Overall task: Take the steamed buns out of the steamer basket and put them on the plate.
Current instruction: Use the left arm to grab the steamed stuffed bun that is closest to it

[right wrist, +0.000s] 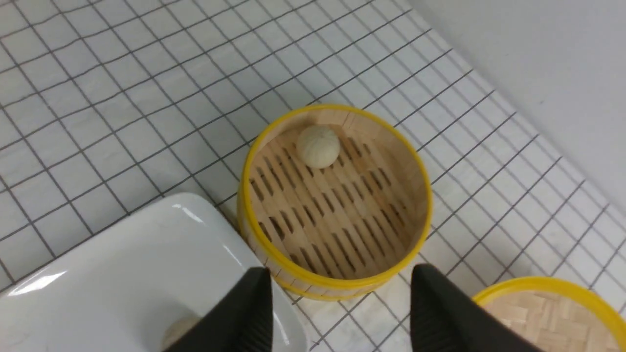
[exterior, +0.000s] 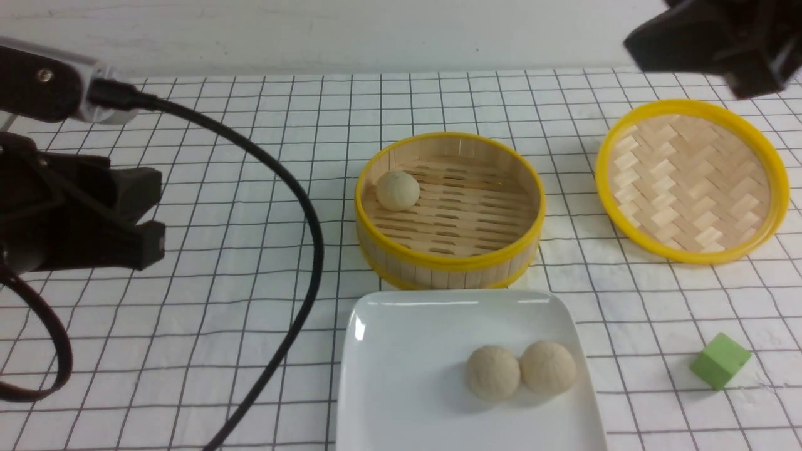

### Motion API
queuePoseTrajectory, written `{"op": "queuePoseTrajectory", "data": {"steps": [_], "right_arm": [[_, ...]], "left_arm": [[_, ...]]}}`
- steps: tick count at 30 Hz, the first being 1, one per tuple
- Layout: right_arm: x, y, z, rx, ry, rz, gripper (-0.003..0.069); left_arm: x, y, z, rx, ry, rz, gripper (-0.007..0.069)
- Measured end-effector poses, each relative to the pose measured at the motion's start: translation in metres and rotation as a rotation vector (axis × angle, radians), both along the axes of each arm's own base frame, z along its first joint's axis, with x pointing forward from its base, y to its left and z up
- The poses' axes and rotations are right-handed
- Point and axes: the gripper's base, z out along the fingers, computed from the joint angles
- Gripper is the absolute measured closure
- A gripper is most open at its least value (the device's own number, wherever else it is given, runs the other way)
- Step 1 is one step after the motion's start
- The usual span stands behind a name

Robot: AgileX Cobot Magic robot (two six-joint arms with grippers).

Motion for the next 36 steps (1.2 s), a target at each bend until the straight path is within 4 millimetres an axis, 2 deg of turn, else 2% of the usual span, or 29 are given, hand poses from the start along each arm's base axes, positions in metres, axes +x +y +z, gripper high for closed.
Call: {"op": "queuePoseTrajectory", "data": {"steps": [2, 3, 4, 5, 8, 10, 12, 13, 14, 15, 17, 20, 21, 22, 23, 24, 28, 33, 34, 36], "right_arm": [[-0.016, -0.011, 0.014, 0.024, -0.072, -0.006, 0.0269], [-0.016, -0.011, 0.014, 0.025, -0.074, -0.006, 0.0269], [-0.033, -0.023, 0.027, 0.065, -0.151, -0.013, 0.0269], [-0.033, -0.023, 0.028, 0.067, -0.154, -0.013, 0.0269], [-0.059, -0.039, 0.048, 0.147, -0.280, -0.019, 0.0269], [-0.086, -0.056, 0.063, 0.212, -0.379, -0.022, 0.0269], [-0.111, -0.072, 0.071, 0.245, -0.439, -0.025, 0.0269], [-0.122, -0.079, 0.072, 0.247, -0.451, -0.027, 0.0269], [-0.124, -0.081, 0.072, 0.247, -0.452, -0.027, 0.0269], [-0.140, -0.090, 0.070, 0.246, -0.456, -0.027, 0.0269], [-0.160, -0.102, 0.059, 0.232, -0.434, -0.022, 0.0269], [-0.184, -0.113, 0.032, 0.242, -0.377, 0.014, 0.0269], [-0.187, -0.113, 0.028, 0.248, -0.372, 0.021, 0.0269], [-0.200, -0.117, 0.012, 0.281, -0.354, 0.050, 0.0269], [-0.201, -0.117, 0.010, 0.287, -0.355, 0.053, 0.0269], [-0.213, -0.121, -0.002, 0.330, -0.359, 0.078, 0.0269], [-0.228, -0.127, -0.043, 0.424, -0.388, 0.100, 0.0269], [-0.230, -0.135, -0.100, 0.416, -0.468, 0.044, 0.0269], [-0.231, -0.137, -0.104, 0.417, -0.481, 0.039, 0.0269], [-0.221, -0.134, -0.128, 0.381, -0.479, 0.015, 0.0269]], "left_arm": [[0.004, -0.002, -0.002, 0.002, 0.005, -0.002, 0.0289], [0.004, -0.002, -0.002, 0.003, 0.006, -0.002, 0.0289], [0.006, -0.003, -0.002, -0.003, -0.001, -0.005, 0.0289], [0.006, -0.003, -0.002, -0.003, -0.002, -0.006, 0.0289], [0.009, -0.005, 0.001, -0.019, -0.042, -0.016, 0.0289], [0.011, -0.007, 0.004, -0.036, -0.085, -0.025, 0.0289], [0.011, -0.008, 0.007, -0.049, -0.117, -0.032, 0.0289], [0.012, -0.008, 0.009, -0.057, -0.136, -0.036, 0.0289], [0.012, -0.008, 0.009, -0.056, -0.135, -0.036, 0.0289], [0.014, -0.010, 0.010, -0.064, -0.153, -0.041, 0.0289], [0.020, -0.013, 0.009, -0.071, -0.170, -0.050, 0.0289], [0.035, -0.020, 0.002, -0.078, -0.182, -0.065, 0.0289], [0.036, -0.021, 0.002, -0.080, -0.187, -0.067, 0.0289], [0.046, -0.025, -0.003, -0.083, -0.188, -0.075, 0.0289], [0.047, -0.026, -0.005, -0.082, -0.183, -0.075, 0.0289], [0.055, -0.029, -0.009, -0.086, -0.188, -0.083, 0.0289], [0.079, -0.042, -0.024, -0.114, -0.225, -0.111, 0.0289], [0.101, -0.055, -0.036, -0.222, -0.306, -0.138, 0.0289], [0.103, -0.056, -0.036, -0.233, -0.309, -0.139, 0.0289], [0.112, -0.061, -0.045, -0.292, -0.295, -0.141, 0.0289]]}}
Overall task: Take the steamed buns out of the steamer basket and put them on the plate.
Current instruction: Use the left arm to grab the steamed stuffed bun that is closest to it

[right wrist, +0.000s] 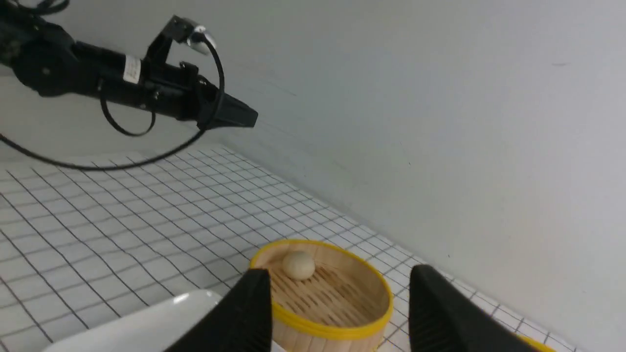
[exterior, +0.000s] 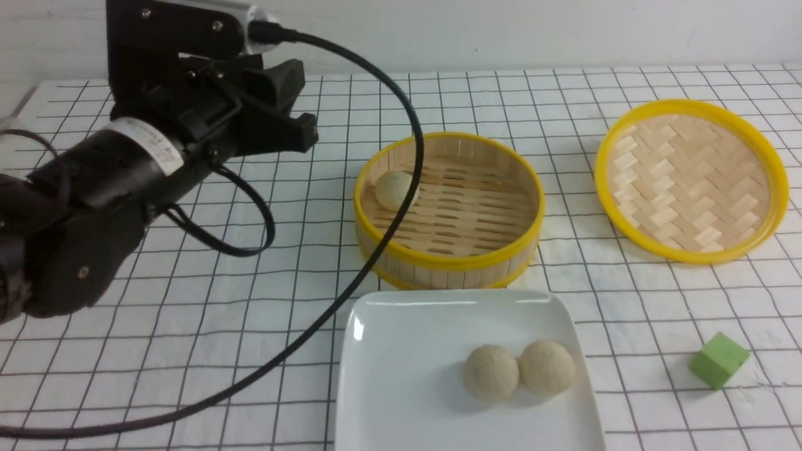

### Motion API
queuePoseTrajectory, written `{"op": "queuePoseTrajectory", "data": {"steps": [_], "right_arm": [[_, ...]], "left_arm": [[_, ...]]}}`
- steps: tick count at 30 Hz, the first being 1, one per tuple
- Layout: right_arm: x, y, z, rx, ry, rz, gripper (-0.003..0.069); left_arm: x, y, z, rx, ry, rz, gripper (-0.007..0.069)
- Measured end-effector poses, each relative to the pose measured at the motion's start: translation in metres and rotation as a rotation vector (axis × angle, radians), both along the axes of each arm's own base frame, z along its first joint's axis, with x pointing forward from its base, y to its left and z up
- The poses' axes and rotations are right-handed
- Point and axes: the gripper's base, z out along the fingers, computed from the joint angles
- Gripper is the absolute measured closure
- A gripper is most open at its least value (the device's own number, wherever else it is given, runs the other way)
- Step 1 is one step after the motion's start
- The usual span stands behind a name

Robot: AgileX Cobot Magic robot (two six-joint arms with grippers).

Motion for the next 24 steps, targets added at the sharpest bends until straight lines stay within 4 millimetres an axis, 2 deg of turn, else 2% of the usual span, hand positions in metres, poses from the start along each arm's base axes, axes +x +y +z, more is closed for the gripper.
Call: {"op": "queuePoseTrajectory", "data": {"steps": [4, 8, 17, 24], "right_arm": [[0.016, 0.009, -0.028, -0.056, 0.090, -0.011, 0.0269], [0.026, 0.014, -0.046, -0.090, 0.146, -0.019, 0.0273], [0.042, 0.014, -0.066, -0.068, 0.195, -0.114, 0.0273], [0.046, 0.013, -0.072, -0.068, 0.210, -0.144, 0.0273]], "left_arm": [[0.014, -0.011, -0.017, 0.014, 0.038, -0.048, 0.0289], [0.021, -0.022, -0.035, 0.085, 0.060, -0.118, 0.0289], [0.035, -0.031, -0.067, 0.069, 0.122, -0.140, 0.0289], [0.047, -0.033, -0.070, 0.102, 0.172, -0.112, 0.0289]]}}
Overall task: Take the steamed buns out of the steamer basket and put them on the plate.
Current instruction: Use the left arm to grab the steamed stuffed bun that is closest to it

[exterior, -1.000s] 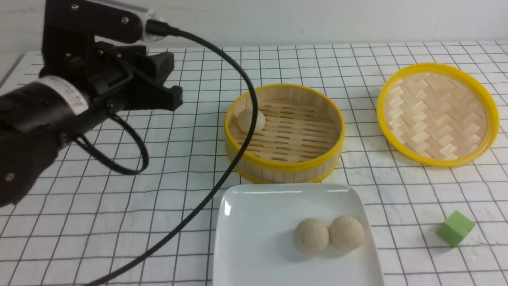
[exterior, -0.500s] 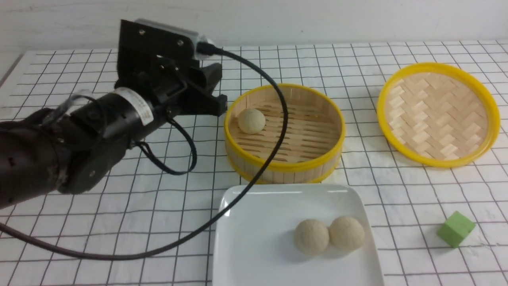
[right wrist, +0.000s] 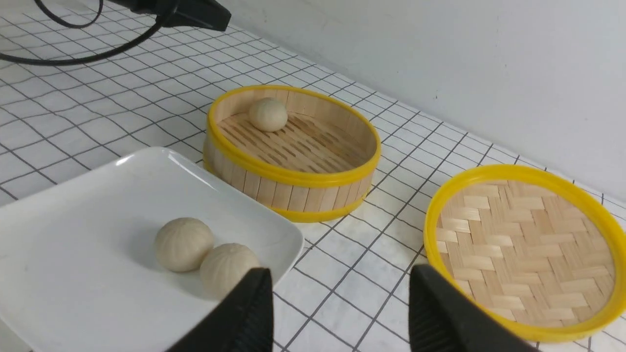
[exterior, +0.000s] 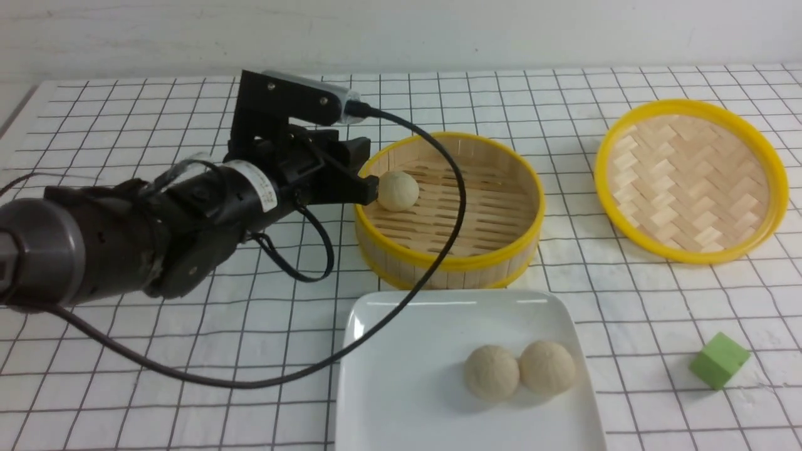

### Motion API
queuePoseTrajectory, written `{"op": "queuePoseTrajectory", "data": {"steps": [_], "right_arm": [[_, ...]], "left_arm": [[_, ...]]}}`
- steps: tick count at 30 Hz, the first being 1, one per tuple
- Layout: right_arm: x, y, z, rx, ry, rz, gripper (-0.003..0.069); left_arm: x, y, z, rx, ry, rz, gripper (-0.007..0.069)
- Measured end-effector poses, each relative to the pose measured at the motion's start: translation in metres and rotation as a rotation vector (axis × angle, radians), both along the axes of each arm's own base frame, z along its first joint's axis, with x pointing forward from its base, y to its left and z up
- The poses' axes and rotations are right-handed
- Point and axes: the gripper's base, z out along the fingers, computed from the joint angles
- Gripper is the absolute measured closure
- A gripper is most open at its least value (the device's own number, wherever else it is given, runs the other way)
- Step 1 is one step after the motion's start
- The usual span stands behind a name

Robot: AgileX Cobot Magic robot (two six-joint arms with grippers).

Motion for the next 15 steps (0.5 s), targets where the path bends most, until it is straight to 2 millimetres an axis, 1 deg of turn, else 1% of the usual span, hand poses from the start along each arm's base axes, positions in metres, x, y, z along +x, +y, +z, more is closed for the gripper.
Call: {"op": "queuePoseTrajectory", "data": {"steps": [2, 6, 10, 15], "right_arm": [[0.000, 0.000, 0.000, 0.000, -0.006, -0.002, 0.0273], [0.000, 0.000, 0.000, -0.002, -0.006, -0.004, 0.0273], [0.000, 0.000, 0.000, -0.001, -0.006, -0.004, 0.0273], [0.001, 0.000, -0.001, -0.002, -0.003, -0.004, 0.0273]], "left_arm": [[0.000, 0.001, 0.002, 0.007, 0.005, 0.006, 0.0289], [-0.004, 0.004, 0.012, 0.019, 0.002, 0.018, 0.0289], [-0.012, 0.008, 0.028, 0.027, -0.012, 0.033, 0.0291], [-0.022, 0.018, 0.038, 0.101, 0.034, 0.073, 0.0312]]}}
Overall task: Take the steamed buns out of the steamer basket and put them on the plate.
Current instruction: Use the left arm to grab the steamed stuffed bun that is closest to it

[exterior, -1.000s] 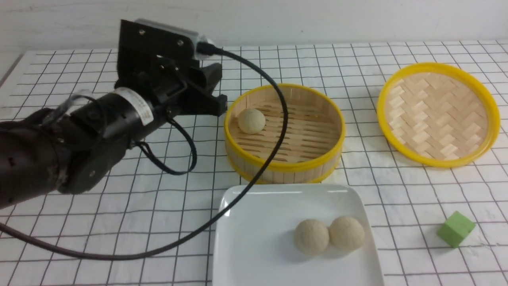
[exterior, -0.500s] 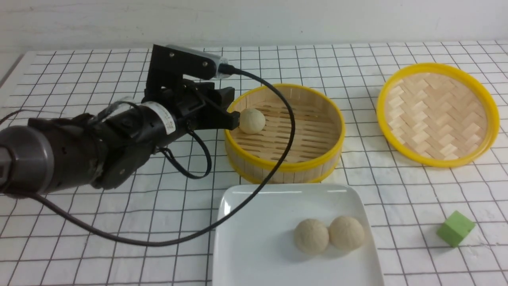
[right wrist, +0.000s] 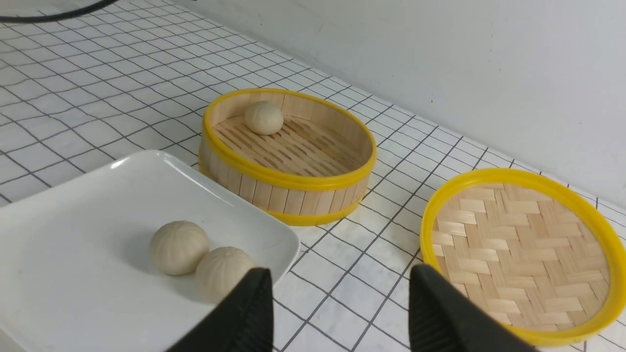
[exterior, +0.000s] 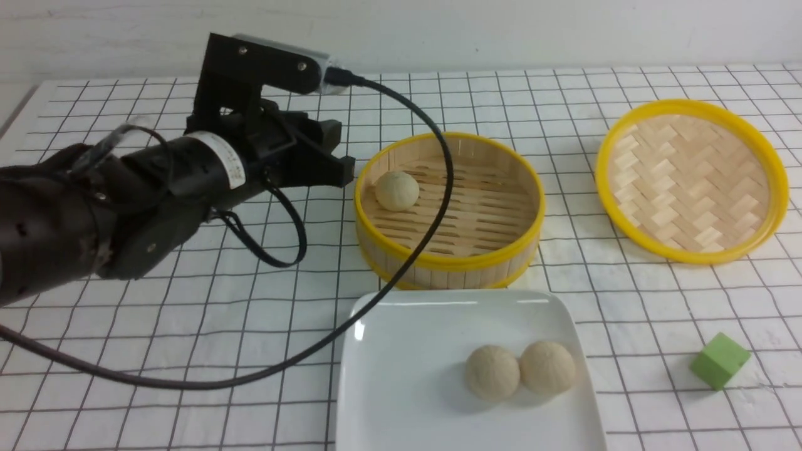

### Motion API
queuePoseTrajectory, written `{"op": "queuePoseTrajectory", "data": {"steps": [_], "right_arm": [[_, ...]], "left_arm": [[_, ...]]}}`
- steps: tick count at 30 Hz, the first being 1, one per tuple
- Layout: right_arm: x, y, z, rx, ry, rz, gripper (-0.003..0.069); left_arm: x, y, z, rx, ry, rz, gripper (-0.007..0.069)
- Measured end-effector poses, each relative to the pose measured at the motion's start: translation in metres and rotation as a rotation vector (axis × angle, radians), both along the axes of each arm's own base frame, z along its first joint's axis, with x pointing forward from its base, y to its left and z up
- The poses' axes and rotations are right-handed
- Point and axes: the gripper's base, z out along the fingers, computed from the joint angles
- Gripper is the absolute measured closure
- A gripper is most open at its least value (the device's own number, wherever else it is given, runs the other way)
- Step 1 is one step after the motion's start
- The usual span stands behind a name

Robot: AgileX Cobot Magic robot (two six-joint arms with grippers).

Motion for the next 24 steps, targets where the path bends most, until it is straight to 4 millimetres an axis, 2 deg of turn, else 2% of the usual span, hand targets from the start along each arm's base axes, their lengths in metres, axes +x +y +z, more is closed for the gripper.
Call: {"op": "queuePoseTrajectory", "data": {"steps": [5, 9, 17, 20, 24], "right_arm": [[0.000, 0.000, 0.000, 0.000, 0.000, 0.000, 0.0273], [0.000, 0.000, 0.000, 0.000, 0.000, 0.000, 0.0273], [0.000, 0.000, 0.000, 0.000, 0.000, 0.000, 0.0273], [0.000, 0.000, 0.000, 0.000, 0.000, 0.000, 0.0273], [0.000, 0.000, 0.000, 0.000, 0.000, 0.000, 0.0273]], "left_arm": [[-0.011, 0.010, 0.009, 0.056, 0.049, 0.048, 0.0338], [-0.028, 0.022, 0.031, 0.076, 0.053, 0.096, 0.0377], [-0.059, 0.040, 0.064, 0.064, 0.025, 0.153, 0.0391], [-0.069, 0.047, 0.069, 0.072, 0.048, 0.182, 0.0389], [-0.072, 0.048, 0.071, 0.065, 0.056, 0.190, 0.0386]]}}
